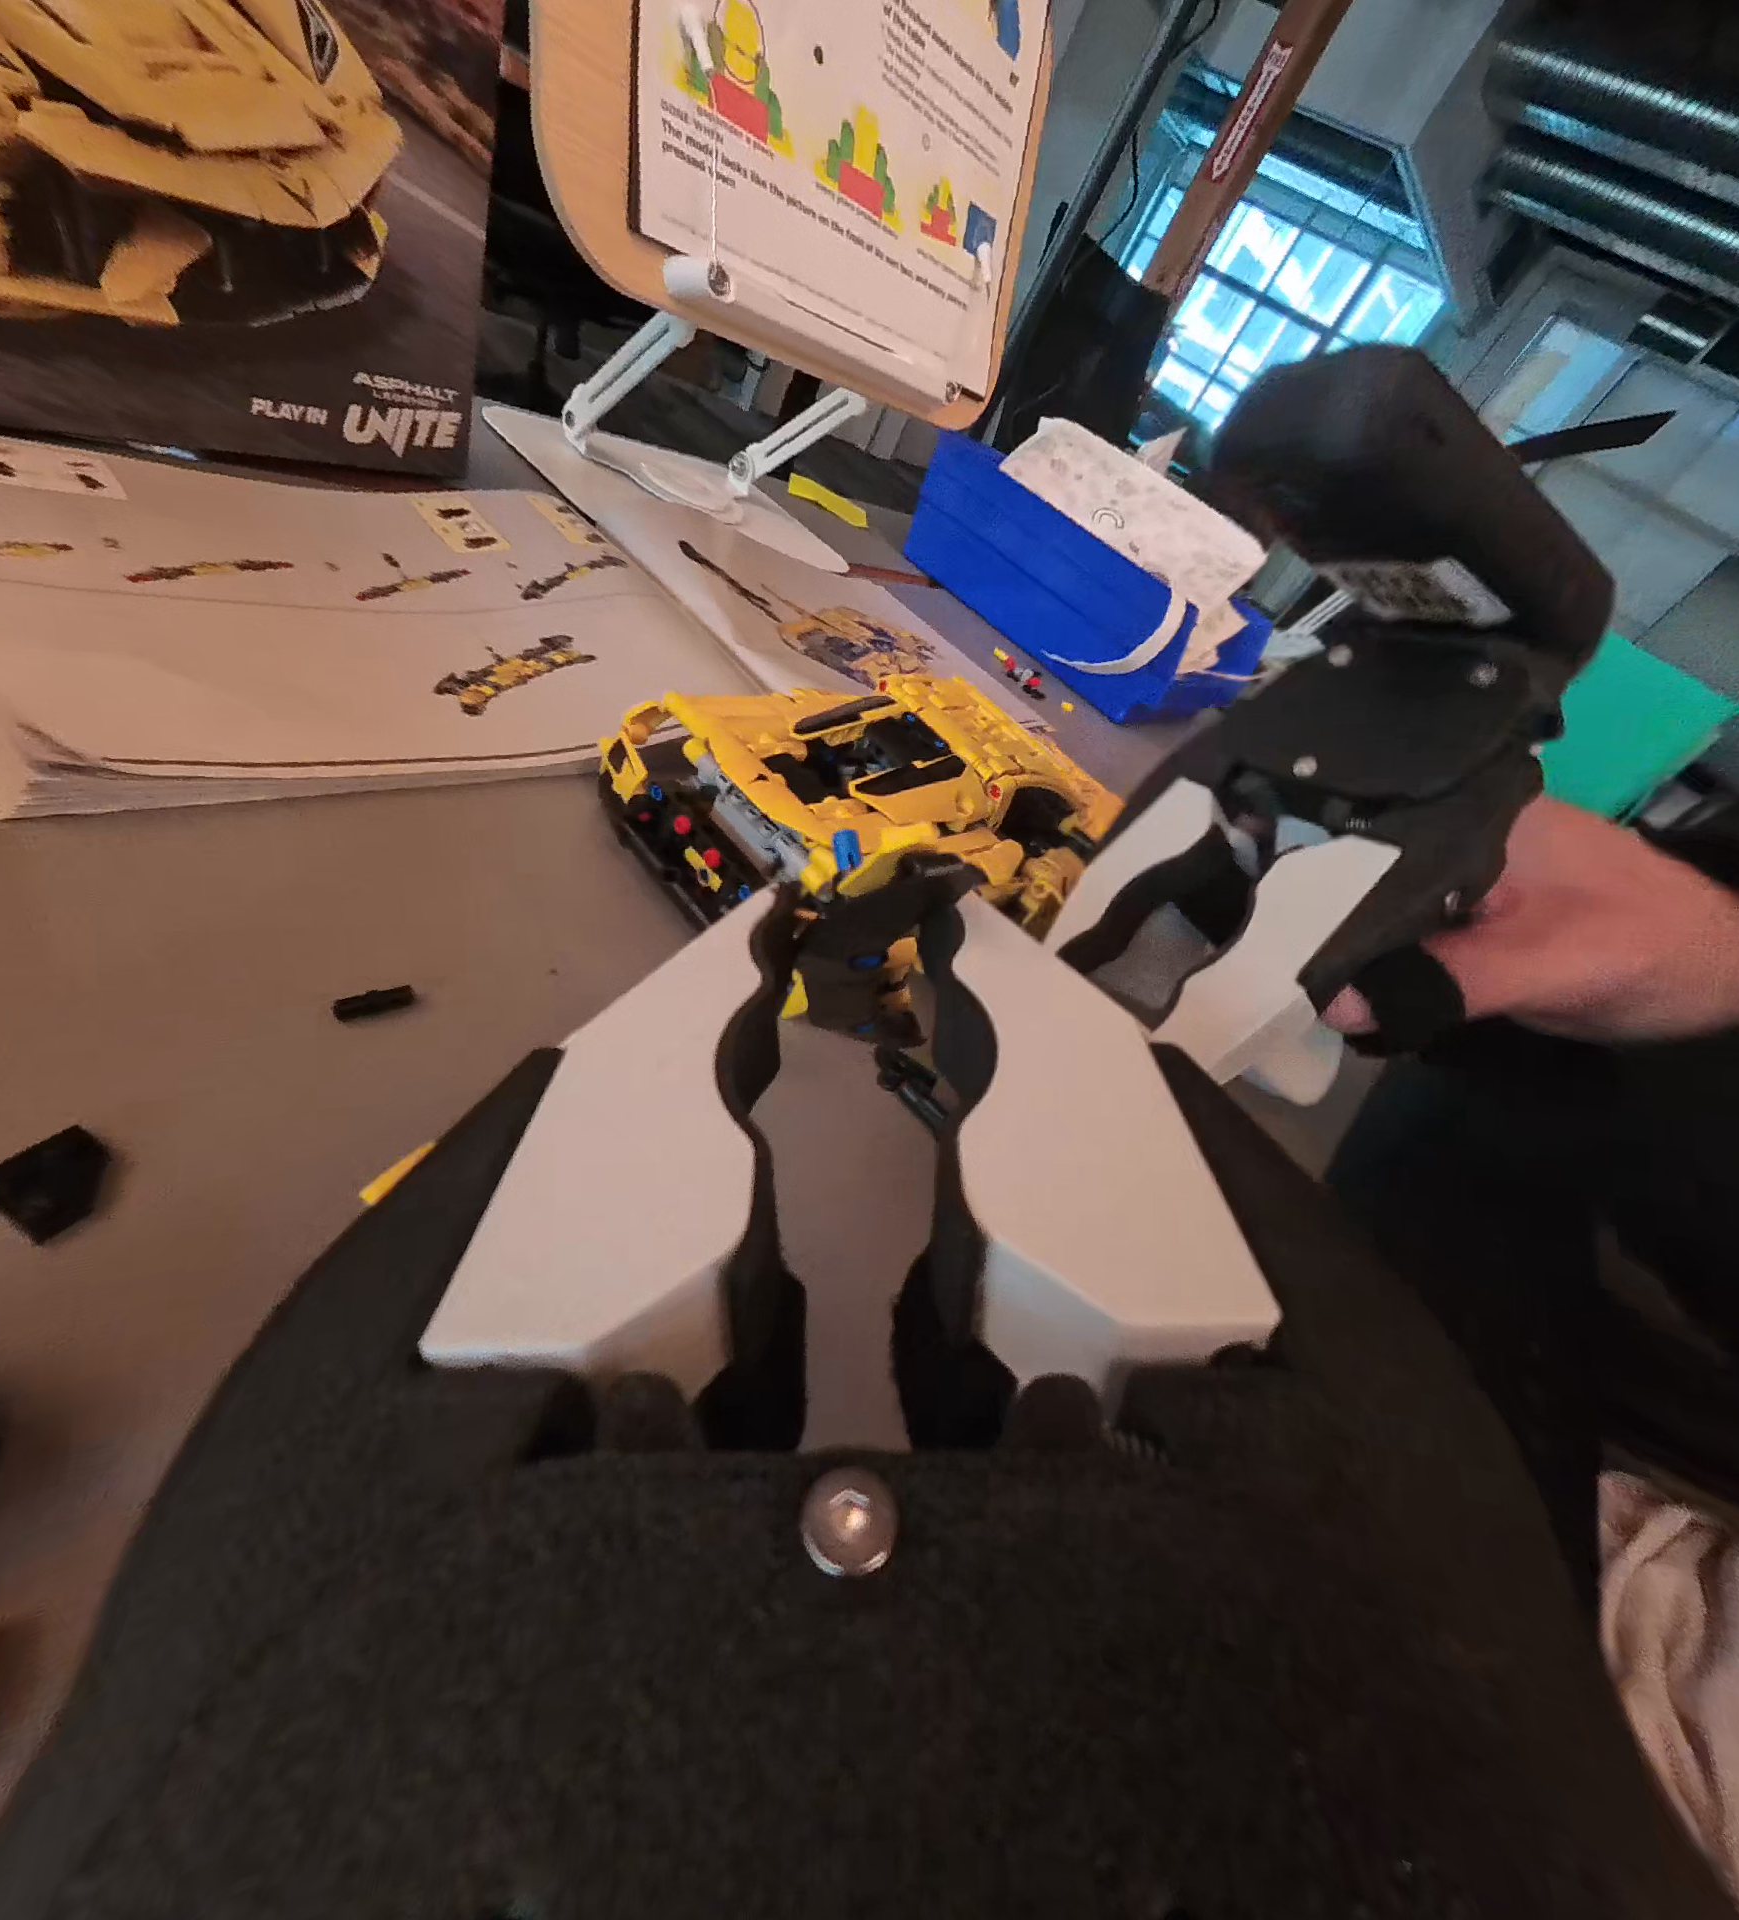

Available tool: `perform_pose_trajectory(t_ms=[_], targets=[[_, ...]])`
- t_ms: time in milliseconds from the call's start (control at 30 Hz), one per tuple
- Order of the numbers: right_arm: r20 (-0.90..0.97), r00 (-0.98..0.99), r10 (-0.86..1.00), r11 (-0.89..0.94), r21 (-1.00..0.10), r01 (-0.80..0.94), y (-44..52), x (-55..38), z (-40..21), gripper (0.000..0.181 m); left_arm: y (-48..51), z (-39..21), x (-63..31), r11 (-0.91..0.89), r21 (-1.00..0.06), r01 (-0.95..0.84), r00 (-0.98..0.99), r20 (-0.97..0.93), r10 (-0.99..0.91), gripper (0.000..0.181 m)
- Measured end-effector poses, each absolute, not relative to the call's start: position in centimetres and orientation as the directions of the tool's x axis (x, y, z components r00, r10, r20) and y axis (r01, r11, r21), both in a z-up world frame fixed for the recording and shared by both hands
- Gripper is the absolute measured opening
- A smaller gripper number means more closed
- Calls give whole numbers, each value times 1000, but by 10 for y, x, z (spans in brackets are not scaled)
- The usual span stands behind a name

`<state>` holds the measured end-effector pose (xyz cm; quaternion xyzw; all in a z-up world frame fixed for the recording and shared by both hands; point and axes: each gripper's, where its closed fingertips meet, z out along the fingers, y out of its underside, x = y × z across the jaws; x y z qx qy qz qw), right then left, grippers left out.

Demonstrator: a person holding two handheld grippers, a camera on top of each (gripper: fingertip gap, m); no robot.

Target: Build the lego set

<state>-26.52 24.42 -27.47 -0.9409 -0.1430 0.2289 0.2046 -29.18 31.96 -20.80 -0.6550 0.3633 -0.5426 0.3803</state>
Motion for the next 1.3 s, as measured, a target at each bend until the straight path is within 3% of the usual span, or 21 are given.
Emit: perform_pose_trajectory(t_ms=[100, 300, 367, 600, 800, 900, 1000, 1100, 1167, 1300], targets=[[-324, 912, 250, -912, -395, 110, 236, -266, -295, 61, 320, -211, -291, -462, -884, -72, 148, 449, -881, 23], [-182, 952, 246, -916, -365, 167, 256, -266, -301, 33, 321, -210, -292, -485, -873, -55, 131, 475, -870, 23], [-82, 949, 304, -910, -321, 263, 258, -261, -304, 18, 322, -209, -294, -500, -865, -43, 123, 492, -862, 23], [54, 751, 658, -718, -258, 647, 261, -273, -305, 8, 324, -204, -297, -534, -846, -10, 96, 531, -842, 23], [33, 704, 709, -670, -281, 687, 260, -273, -305, 8, 316, -198, -298, -524, -852, -8, 28, 523, -852, 23], [-32, 718, 695, -676, -369, 638, 259, -263, -291, 8, 304, -185, -303, -495, -869, 13, -71, 493, -867, 23], [-125, 762, 635, -667, -587, 459, 264, -238, -235, 7, 290, -169, -312, -514, -857, 40, -218, 494, -842, 23], [-245, 654, 715, -509, -825, 247, 263, -269, -162, 6, 271, -157, -316, -558, -830, 24, -368, 511, -777, 23], [-295, 556, 777, -481, -849, 220, 252, -300, -148, 7, 251, -155, -315, -535, -845, -28, -448, 489, -749, 23], [-523, 377, 764, -615, -768, 180, 240, -318, -152, 7, 215, -167, -306, -462, -871, -167, -515, 477, -712, 24]])
